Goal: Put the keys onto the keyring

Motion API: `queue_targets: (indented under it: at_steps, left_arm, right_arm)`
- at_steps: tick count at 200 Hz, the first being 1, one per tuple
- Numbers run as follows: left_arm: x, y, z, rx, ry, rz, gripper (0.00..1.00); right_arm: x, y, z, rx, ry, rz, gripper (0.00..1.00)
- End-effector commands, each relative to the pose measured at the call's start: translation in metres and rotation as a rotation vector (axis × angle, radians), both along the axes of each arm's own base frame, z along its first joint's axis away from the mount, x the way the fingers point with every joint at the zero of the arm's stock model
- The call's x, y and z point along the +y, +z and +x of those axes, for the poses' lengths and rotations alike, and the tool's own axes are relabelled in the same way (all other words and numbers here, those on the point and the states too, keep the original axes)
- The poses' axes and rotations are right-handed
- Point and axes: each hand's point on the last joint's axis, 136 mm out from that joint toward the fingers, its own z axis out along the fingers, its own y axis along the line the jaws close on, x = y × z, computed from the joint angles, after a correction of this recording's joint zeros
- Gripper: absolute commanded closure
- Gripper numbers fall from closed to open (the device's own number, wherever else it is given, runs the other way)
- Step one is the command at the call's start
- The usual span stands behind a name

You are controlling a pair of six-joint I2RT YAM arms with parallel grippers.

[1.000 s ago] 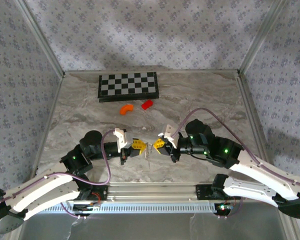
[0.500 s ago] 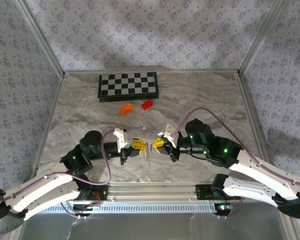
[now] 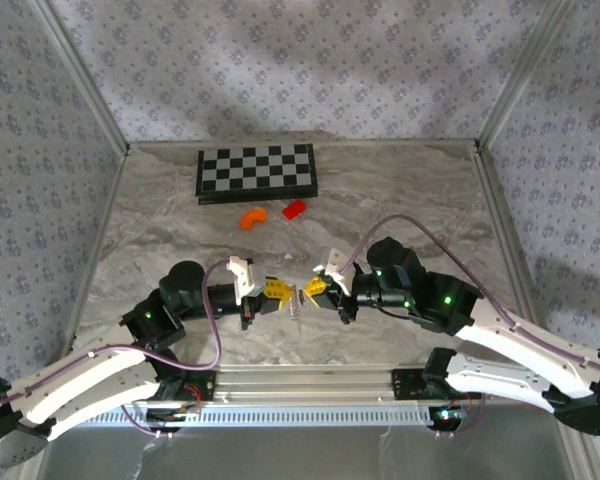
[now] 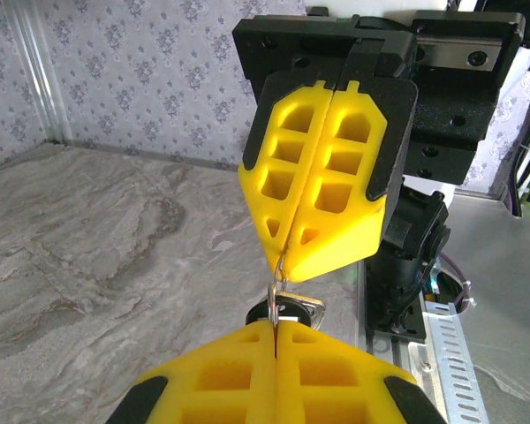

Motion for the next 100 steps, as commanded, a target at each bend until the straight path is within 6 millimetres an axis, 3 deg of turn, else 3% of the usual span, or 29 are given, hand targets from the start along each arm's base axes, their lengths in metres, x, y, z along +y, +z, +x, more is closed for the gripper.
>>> queue_targets:
  at_steps: [1,100]
  left_arm:
    - [-0.0022,0.015,-0.0064,-0.025,-0.031,-0.043,1.0]
    - [-0.0022,0.0161,-0.0058,-0.028,-0.028,-0.041,1.0]
  right_arm:
    - [-0.0011,0.0081,-0.0021,-0.025,0.008,0.018,1.0]
    - [0.0045,0.0082,-0.0057,-0.021,0.046,0.009,1.0]
